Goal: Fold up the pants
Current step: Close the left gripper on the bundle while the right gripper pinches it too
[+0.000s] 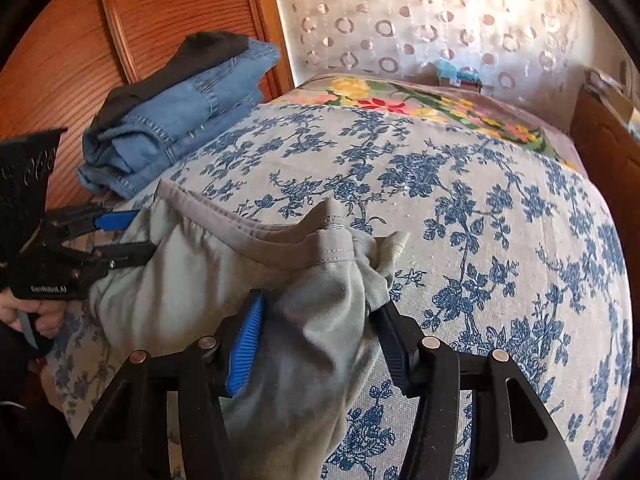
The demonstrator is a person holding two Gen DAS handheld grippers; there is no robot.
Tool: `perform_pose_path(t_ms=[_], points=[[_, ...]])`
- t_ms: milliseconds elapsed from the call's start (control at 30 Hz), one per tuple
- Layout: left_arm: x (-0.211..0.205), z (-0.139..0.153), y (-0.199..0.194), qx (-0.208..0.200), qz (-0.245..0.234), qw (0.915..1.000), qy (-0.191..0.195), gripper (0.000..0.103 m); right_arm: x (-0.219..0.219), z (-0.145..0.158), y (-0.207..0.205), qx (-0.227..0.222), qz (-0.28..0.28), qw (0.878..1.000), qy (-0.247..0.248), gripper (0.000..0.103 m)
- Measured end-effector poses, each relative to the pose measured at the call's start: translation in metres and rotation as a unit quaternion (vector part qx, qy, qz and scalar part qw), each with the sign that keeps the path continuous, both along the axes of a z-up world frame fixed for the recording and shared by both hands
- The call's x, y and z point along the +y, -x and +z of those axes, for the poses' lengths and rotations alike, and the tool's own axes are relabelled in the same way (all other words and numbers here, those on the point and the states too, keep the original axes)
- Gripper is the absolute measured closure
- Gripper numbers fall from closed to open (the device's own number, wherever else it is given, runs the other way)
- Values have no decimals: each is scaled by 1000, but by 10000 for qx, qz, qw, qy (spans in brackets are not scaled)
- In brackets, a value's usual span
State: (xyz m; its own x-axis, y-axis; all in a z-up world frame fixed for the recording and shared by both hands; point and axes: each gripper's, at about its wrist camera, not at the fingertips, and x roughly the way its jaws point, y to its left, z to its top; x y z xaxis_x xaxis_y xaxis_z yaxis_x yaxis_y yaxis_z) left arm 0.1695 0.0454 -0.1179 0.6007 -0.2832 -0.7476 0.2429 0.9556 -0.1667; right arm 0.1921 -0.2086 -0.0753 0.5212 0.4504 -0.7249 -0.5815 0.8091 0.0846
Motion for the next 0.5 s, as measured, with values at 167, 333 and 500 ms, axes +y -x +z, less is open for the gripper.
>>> perform_pose_path(t_ms=[167,333,500], points=[[6,0,-4,69,26,9995,299,70,-3,1,-5,206,59,9995,-226,74],[1,0,-1,163,-134,9986,491,88,-4,2,-5,327,97,9985,-418,85],[6,15,6,94,-77,9966,815,89,-5,23,1,246,89,9981,-559,86]])
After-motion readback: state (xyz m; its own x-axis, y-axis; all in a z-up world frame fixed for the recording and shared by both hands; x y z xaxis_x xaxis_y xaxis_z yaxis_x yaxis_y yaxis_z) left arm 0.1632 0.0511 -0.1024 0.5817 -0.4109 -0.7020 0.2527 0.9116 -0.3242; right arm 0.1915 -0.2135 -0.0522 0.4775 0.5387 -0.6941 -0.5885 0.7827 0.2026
